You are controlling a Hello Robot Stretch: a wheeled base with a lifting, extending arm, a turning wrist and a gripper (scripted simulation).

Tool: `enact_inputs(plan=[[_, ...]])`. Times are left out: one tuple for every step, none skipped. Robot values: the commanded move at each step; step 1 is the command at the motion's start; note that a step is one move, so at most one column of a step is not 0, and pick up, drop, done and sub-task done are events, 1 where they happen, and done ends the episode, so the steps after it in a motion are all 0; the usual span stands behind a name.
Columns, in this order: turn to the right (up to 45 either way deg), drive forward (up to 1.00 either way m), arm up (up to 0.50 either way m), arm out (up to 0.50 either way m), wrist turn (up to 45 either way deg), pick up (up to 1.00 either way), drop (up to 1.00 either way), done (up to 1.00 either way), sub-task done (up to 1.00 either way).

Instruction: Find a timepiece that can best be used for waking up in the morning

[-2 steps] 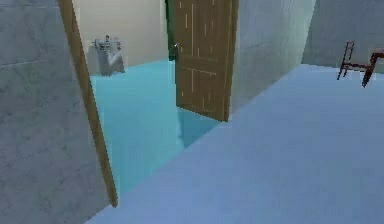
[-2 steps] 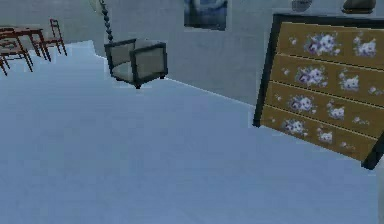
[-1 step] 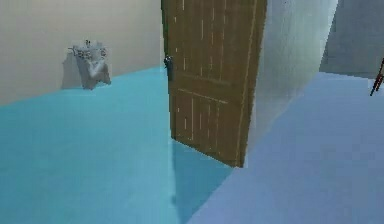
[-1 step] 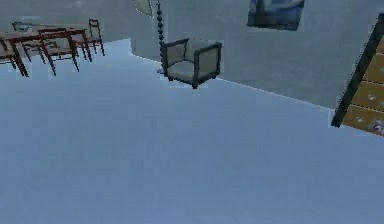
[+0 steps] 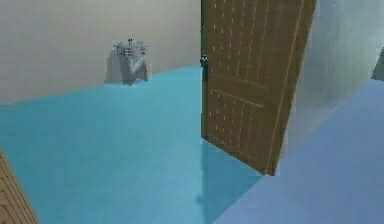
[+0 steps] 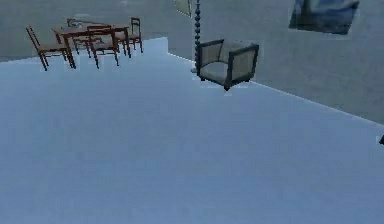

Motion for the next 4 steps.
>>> enact_inputs(plan=[[0.0,0.1,0.0,0.0,0.0,0.0,0.0,0.0,0.0],[-18.0,0.0,0.0,0.0,0.0,0.0,0.0,0.0,0.0],[0.0,1.0,0.0,0.0,0.0,0.0,0.0,0.0,0.0],[-3.0,0.0,0.0,0.0,0.0,0.0,0.0,0.0,0.0]])
